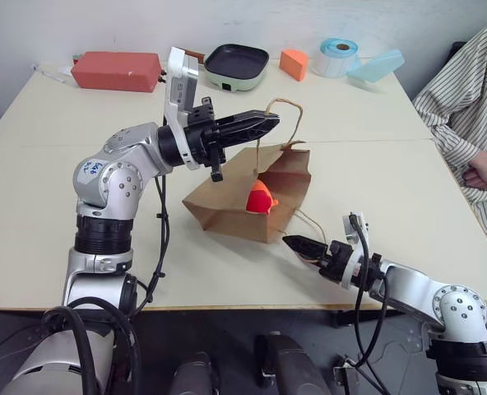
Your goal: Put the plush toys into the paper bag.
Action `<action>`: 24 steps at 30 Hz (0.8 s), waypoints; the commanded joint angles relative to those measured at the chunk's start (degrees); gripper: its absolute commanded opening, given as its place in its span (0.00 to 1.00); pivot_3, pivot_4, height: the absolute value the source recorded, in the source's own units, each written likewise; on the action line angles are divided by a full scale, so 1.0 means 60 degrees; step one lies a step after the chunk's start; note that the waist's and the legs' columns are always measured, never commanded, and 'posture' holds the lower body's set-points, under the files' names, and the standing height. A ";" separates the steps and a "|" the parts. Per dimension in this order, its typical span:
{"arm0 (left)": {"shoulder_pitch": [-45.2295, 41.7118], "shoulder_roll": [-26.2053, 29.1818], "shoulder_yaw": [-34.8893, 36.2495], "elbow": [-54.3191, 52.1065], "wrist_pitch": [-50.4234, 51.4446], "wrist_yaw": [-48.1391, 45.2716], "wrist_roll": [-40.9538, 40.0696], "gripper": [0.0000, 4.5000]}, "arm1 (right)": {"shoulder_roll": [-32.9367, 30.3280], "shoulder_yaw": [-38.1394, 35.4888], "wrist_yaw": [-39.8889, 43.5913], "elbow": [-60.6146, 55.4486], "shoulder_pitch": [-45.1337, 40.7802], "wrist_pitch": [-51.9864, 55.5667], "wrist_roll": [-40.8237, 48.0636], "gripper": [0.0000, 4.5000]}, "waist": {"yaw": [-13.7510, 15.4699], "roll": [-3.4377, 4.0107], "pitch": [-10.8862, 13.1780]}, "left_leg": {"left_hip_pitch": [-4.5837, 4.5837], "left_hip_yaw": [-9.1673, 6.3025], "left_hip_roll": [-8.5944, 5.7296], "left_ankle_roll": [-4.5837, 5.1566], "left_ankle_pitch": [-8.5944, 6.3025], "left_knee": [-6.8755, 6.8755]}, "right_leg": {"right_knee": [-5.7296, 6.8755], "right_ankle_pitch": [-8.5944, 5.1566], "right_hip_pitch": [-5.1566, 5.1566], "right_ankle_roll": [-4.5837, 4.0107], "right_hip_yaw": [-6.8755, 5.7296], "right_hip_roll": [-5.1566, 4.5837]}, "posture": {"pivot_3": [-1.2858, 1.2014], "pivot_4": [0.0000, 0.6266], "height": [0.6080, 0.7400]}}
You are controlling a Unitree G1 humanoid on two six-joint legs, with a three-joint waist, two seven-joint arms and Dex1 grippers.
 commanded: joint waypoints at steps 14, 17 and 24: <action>-0.0058 0.0131 0.0228 0.0079 -0.0637 -0.0088 0.0304 0.00 | -0.2547 -0.1734 0.2090 -0.1518 -0.0270 -0.0261 0.0225 0.01 | 0.0050 -0.0003 0.0004 | -0.0008 0.0001 -0.0002 0.0005 -0.0003 -0.0002 | -0.0009 0.0001 -0.0002 0.0003 -0.0001 0.0003 | 0.52 0.24 1.00; -0.0408 0.0066 0.0558 0.0421 -0.0794 0.0147 0.0243 0.00 | -0.3405 -0.2294 0.2505 -0.1326 -0.1690 -0.0488 0.1136 0.01 | 0.0035 -0.0002 0.0007 | -0.0006 0.0001 -0.0001 0.0005 -0.0003 -0.0002 | -0.0008 0.0002 -0.0002 0.0003 -0.0003 0.0004 | 0.52 0.24 1.00; -0.0971 -0.0157 0.0806 0.1349 -0.1349 0.0598 0.0560 0.00 | -0.3796 -0.1383 0.2600 -0.0906 -0.4644 -0.0762 0.1005 0.01 | 0.0134 -0.0013 0.0009 | -0.0022 -0.0009 0.0003 0.0005 -0.0004 -0.0008 | -0.0031 0.0002 -0.0006 0.0003 -0.0020 0.0004 | 0.52 0.24 1.00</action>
